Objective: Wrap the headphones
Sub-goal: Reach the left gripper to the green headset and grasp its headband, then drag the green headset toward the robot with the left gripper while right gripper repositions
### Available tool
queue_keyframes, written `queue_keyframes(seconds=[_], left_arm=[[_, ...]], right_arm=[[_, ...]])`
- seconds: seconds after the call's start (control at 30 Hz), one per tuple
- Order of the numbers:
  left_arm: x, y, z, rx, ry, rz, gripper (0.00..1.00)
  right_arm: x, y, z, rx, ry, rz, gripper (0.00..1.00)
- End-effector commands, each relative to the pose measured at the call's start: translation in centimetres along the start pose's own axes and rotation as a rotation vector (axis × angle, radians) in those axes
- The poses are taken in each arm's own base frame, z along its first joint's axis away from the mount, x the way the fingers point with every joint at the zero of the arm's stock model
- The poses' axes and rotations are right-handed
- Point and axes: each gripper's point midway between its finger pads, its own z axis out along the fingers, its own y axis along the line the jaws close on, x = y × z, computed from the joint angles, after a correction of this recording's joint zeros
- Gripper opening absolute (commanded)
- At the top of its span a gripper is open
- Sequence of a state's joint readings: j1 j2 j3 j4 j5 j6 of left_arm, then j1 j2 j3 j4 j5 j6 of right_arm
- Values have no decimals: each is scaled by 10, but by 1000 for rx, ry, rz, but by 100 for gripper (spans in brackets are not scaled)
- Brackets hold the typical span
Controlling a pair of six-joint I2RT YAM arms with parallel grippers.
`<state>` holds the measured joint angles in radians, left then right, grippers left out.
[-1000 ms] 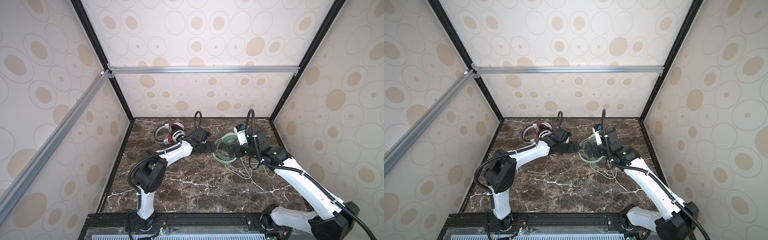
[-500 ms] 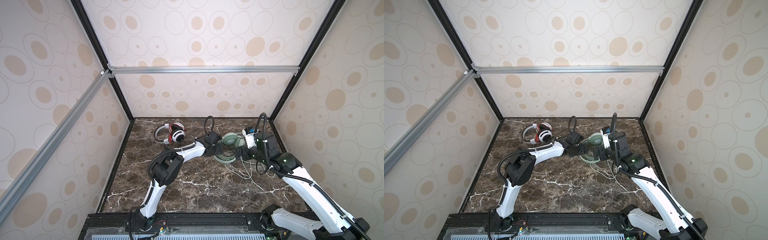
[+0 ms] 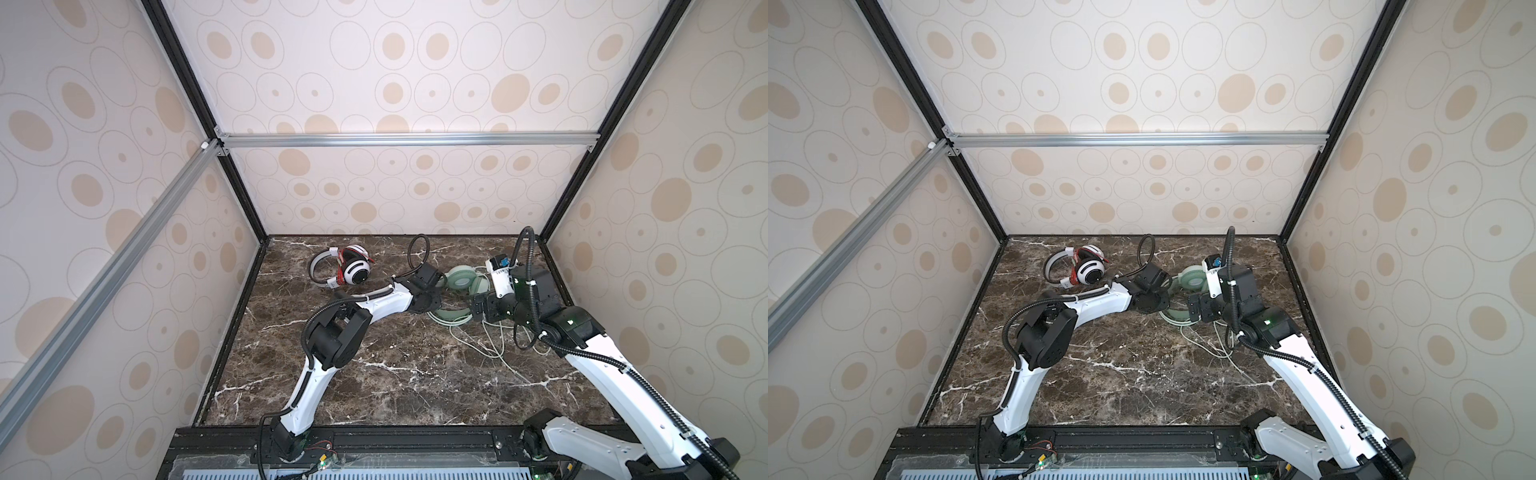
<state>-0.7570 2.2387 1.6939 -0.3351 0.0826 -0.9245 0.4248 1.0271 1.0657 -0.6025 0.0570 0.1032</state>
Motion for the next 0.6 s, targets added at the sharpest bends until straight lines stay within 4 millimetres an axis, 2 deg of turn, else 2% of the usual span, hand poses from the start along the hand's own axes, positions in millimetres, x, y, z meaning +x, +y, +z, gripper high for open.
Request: queue_keyframes(seconds=[0.0, 0.13, 0.3, 0.43, 0.57], left_arm=[[-6, 7, -7, -49, -13, 20, 30], [-12, 16, -15, -76, -28, 32, 23], [-23, 23, -34, -94, -56, 46, 11], [-36, 30, -59, -88, -96, 30, 1], [-47, 31, -86, -59, -130, 27, 0]], right_arm=[[4, -5, 1, 18, 12, -7, 100], [3, -6, 1, 23, 11, -12, 100], [4, -6, 1, 22, 12, -10, 100], [4, -6, 1, 20, 10, -7, 100], [5, -3, 1, 3, 4, 1, 100]])
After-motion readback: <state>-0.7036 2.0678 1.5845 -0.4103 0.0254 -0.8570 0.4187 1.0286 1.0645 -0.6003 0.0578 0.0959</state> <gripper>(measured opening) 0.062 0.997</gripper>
